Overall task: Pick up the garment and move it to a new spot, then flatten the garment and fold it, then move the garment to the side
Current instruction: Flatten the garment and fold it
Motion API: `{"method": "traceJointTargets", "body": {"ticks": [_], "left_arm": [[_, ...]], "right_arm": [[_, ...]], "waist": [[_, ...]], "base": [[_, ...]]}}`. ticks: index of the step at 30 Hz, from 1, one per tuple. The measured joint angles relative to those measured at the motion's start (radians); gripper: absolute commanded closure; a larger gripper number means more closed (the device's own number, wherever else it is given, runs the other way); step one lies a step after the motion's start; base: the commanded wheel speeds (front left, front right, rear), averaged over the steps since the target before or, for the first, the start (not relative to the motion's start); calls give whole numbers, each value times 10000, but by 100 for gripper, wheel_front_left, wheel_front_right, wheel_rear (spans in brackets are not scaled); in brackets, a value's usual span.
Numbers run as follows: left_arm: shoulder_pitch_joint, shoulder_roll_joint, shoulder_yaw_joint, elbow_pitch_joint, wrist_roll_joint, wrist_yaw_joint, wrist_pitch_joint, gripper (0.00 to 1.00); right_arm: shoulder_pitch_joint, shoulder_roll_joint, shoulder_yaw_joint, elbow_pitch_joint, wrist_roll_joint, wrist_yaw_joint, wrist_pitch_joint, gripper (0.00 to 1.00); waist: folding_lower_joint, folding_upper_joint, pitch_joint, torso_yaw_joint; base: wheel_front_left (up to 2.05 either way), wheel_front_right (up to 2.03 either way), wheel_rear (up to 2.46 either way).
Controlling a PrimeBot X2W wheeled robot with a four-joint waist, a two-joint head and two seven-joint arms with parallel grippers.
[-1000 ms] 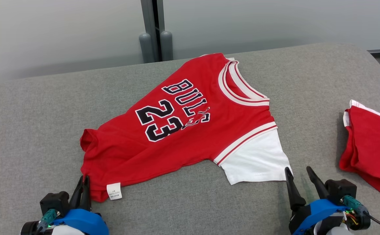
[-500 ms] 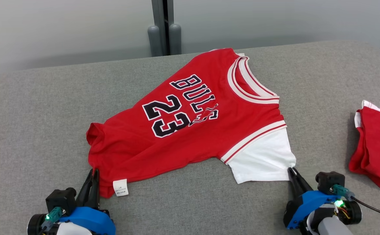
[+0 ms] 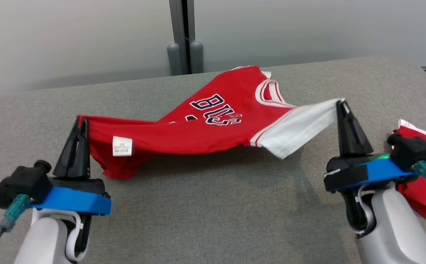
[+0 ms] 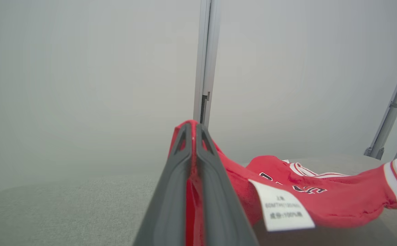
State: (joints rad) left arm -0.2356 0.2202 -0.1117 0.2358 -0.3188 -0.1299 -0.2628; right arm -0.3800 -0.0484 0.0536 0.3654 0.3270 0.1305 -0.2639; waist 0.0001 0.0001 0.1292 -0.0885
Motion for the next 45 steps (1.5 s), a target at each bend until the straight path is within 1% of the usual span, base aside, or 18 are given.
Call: {"method": "traceJointTargets", "body": {"ticks": [6,9,13,16,18,21,22,24,26,27,29,30,31,33,36,38,40,45], "left_arm": [[-791,621,6,-844,-370,0,-2,100],[-1204,924,65,-1244,-756,0,0,100],[-1932,1574,73,-1906,-1331,0,40,100],[-2776,1941,385,-2571,-1881,0,451,100],[-3403,2127,654,-2872,-2380,0,986,100],[-4166,2472,736,-2936,-2637,4,1787,100],[-4422,2485,757,-2855,-2775,15,1967,100],[-4829,2610,635,-2433,-2832,21,2445,100],[-5222,2573,414,-1925,-2832,23,2633,100],[-5423,2638,209,-1670,-2640,23,2648,100],[-6075,2476,-81,-959,-2541,21,2514,100],[-6457,2420,-151,-614,-2454,15,2253,100],[-7419,2203,-136,132,-2257,25,1603,100],[-8288,2180,-119,702,-1835,71,790,100],[-9116,1954,38,1645,-2010,71,389,100],[-9202,1914,65,2268,-2255,59,301,100],[-8930,1912,-125,2861,-2539,40,343,100],[-7021,1870,-1016,3848,-3758,-2,569,100]], "right_arm": [[-753,-6,-727,-1588,-8,0,-2,100],[-1213,-12,-880,-2309,-94,0,-2,100],[-2084,-6,-861,-3342,-178,0,-2,100],[-2881,-10,-842,-3835,-314,0,123,100],[-3512,-67,-807,-4077,-506,0,397,100],[-4414,-81,-830,-3937,-842,0,940,100],[-4648,-79,-834,-3726,-986,0,1112,100],[-5105,-58,-794,-3124,-1181,0,1315,100],[-5554,-46,-826,-2389,-1365,0,1417,100],[-5821,-36,-790,-2002,-1634,0,1373,100],[-6502,4,-949,-1116,-1730,2,1168,100],[-6909,-2,-1032,-738,-2061,0,955,100],[-7936,10,-1519,-88,-2376,2,514,100],[-8942,-10,-2048,196,-2815,2,180,100],[-9806,-19,-2324,290,-3126,2,40,100],[-9803,13,-2441,150,-2907,4,27,100],[-9337,8,-2328,-31,-2638,6,25,100],[-6382,0,-2006,-286,-1611,10,19,100]], "waist": [[0,0,-421,-7],[-1,0,-648,-20],[-1,-1,-890,-28],[-2,-2,-901,10],[-2,-3,-792,28],[-2,-3,-494,27],[-2,-3,-358,20],[0,-2,-19,-18],[0,-2,367,-63],[1,-2,580,-88],[3,-1,1011,-113],[4,0,1233,-130],[5,3,1632,-125],[5,3,1957,-103],[2,3,2268,-69],[2,3,2359,-124],[2,2,2369,-241],[0,2,2375,-475]], "base": [[0,0,0],[0,0,0],[0,0,0],[0,0,0],[0,0,0],[0,0,0],[0,0,0],[0,0,0],[0,0,0],[0,0,0],[0,0,0],[0,0,0],[0,0,0],[0,0,0],[0,0,0],[0,0,0],[0,0,0],[0,0,0]]}}
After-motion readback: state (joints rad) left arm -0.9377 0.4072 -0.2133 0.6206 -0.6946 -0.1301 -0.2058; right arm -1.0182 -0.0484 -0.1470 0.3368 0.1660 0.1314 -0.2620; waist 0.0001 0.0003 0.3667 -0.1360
